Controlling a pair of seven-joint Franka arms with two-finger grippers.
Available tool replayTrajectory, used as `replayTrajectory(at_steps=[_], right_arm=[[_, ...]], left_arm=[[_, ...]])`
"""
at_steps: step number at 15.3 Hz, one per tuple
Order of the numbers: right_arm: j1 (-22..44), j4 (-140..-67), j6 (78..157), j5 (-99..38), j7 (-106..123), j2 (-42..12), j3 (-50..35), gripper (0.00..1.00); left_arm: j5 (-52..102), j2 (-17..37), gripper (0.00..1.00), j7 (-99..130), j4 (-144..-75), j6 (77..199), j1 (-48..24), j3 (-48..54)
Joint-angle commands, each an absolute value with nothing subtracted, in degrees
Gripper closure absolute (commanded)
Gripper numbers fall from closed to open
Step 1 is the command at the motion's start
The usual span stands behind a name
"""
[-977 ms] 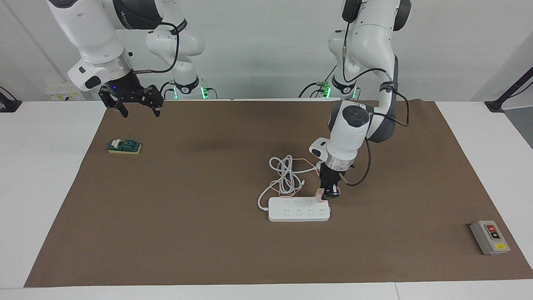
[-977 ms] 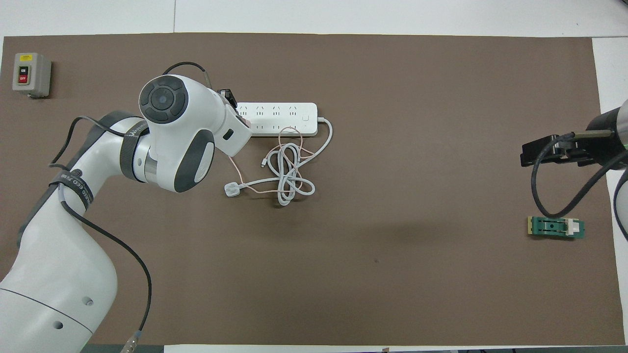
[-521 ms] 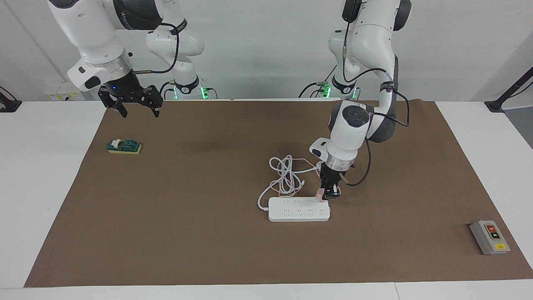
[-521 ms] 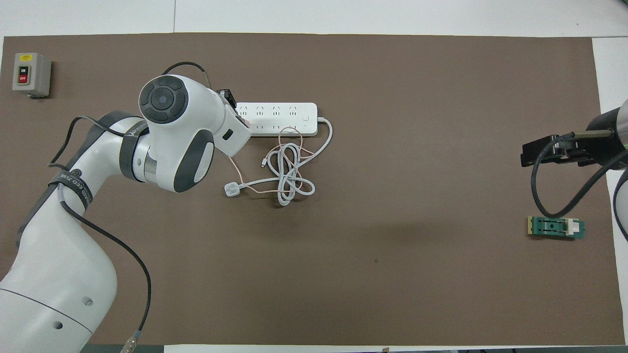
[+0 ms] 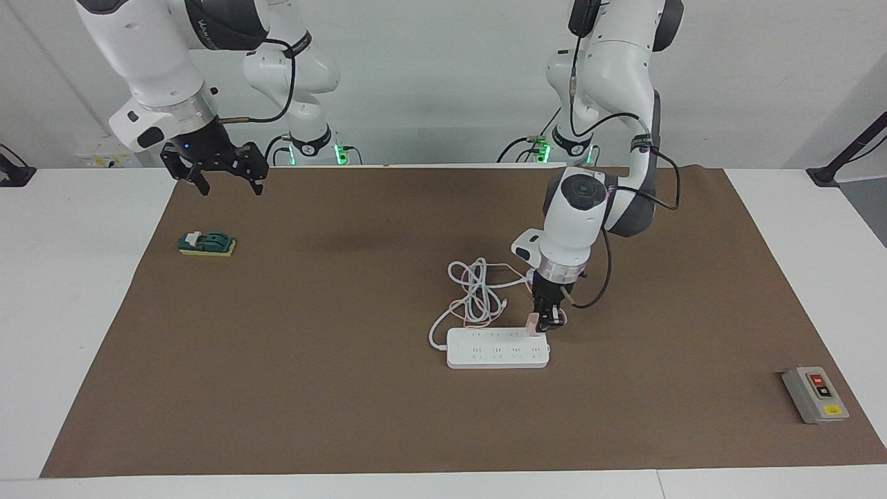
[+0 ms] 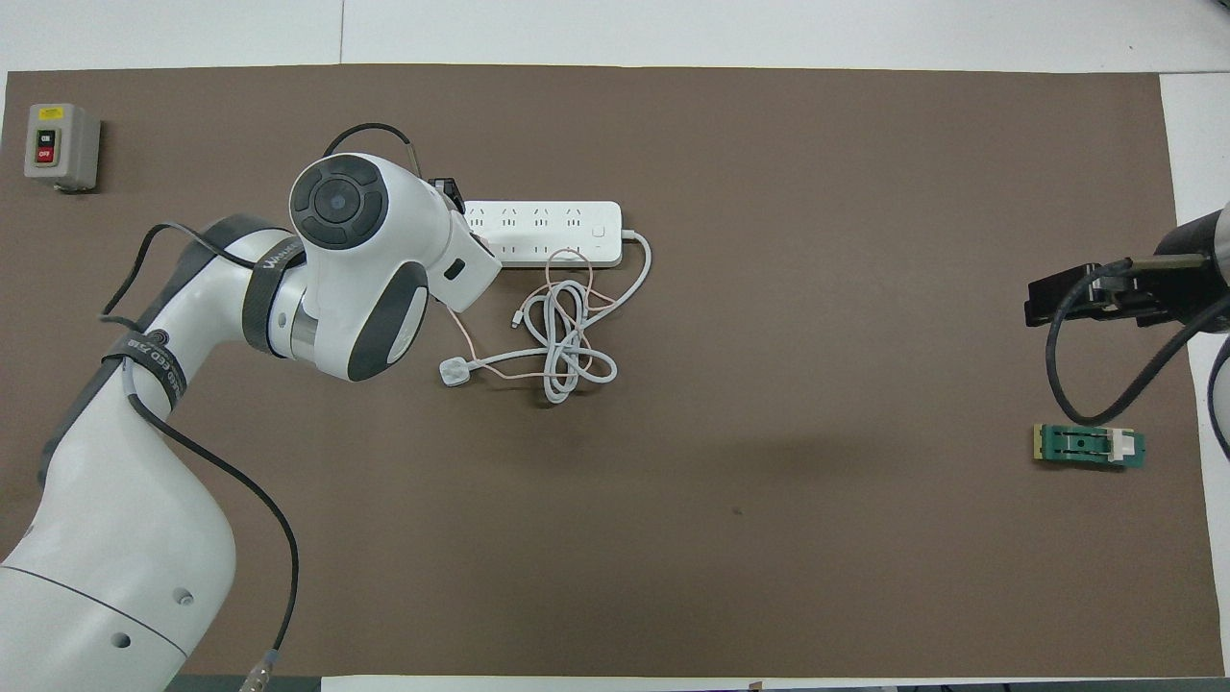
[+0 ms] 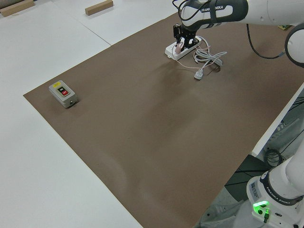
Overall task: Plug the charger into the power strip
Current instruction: 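Push the pink plug into the socket with the left gripper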
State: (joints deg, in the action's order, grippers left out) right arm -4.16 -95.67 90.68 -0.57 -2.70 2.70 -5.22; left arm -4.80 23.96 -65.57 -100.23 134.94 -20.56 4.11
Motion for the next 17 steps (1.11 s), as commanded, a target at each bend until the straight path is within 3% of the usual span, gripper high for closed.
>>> replayTrajectory(at_steps=[1,17], right_arm=[[-4.8,-97.0,91.1,0.1,-2.5,4.0,-5.8,0.0],[-4.8,-96.9,91.2,0.0,-2.5,4.0,-5.8,0.0]], left_arm=[[-6.3,22.7,1.0,-64.1,-102.0,134.0,-21.7,3.1],[-6.9,28.3,1.0,-64.8,-95.5,127.7,-21.8,3.5]])
